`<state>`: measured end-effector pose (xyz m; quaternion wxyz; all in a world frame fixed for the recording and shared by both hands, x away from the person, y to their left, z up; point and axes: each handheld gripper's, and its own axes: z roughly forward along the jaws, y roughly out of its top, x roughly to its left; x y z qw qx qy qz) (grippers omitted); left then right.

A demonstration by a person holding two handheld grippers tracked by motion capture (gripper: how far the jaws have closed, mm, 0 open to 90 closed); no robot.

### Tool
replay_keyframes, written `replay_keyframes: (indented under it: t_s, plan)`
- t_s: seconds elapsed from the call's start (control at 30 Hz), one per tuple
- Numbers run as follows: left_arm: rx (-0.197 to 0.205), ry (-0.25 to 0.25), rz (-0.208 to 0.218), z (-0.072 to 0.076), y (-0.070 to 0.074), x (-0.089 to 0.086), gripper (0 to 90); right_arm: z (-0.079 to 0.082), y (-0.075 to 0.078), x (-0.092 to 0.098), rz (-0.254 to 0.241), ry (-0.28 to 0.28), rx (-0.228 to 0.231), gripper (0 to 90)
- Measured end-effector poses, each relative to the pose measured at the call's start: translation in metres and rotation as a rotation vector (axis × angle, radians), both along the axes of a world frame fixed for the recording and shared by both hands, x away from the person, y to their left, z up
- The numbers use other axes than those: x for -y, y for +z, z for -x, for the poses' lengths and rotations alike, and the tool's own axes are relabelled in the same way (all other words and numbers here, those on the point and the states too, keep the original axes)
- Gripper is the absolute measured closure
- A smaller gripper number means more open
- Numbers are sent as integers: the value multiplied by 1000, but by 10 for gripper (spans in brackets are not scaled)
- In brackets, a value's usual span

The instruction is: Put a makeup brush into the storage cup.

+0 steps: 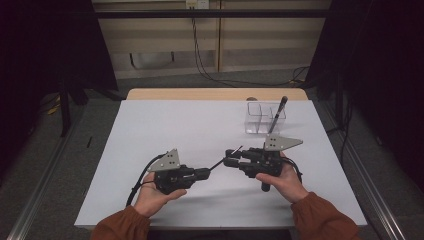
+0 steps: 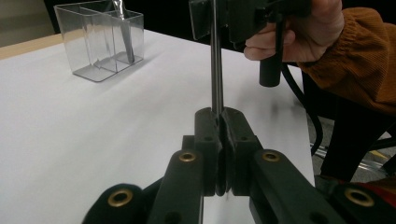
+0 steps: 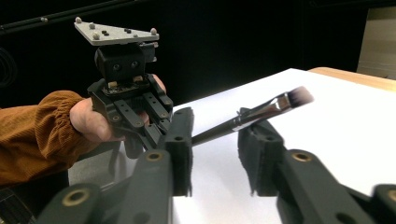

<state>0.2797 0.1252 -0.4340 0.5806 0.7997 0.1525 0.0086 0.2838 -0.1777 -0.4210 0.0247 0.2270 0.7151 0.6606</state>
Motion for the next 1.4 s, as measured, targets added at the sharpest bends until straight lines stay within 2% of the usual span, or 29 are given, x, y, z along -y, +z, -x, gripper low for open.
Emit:
replay_keyframes:
  t_s: [0.5,0.63,0.8,1.0,1.2,1.3,1.37,1.4]
  plan:
    - [4,-23,-46,1,-7,9,850,-3,0,2,-52,58,-53,817]
    - [1,-8,-41,-1,-9,11,824,-2,1,1,-64,90,-60,858]
    - [6,10,-31,-1,-10,11,811,-3,1,2,-67,96,-64,861]
    - [-6,28,-28,-2,-12,9,735,-4,2,4,-68,81,-56,861]
    - [1,35,-27,-1,-11,9,681,-4,3,6,-75,72,-58,861]
    - [3,44,-24,-1,-10,7,621,-4,3,7,-68,66,-57,861]
    - [-6,59,-24,-1,-8,6,527,-4,3,8,-38,47,-54,861]
    - [-3,57,-26,-1,-8,6,504,-4,3,8,-39,44,-59,861]
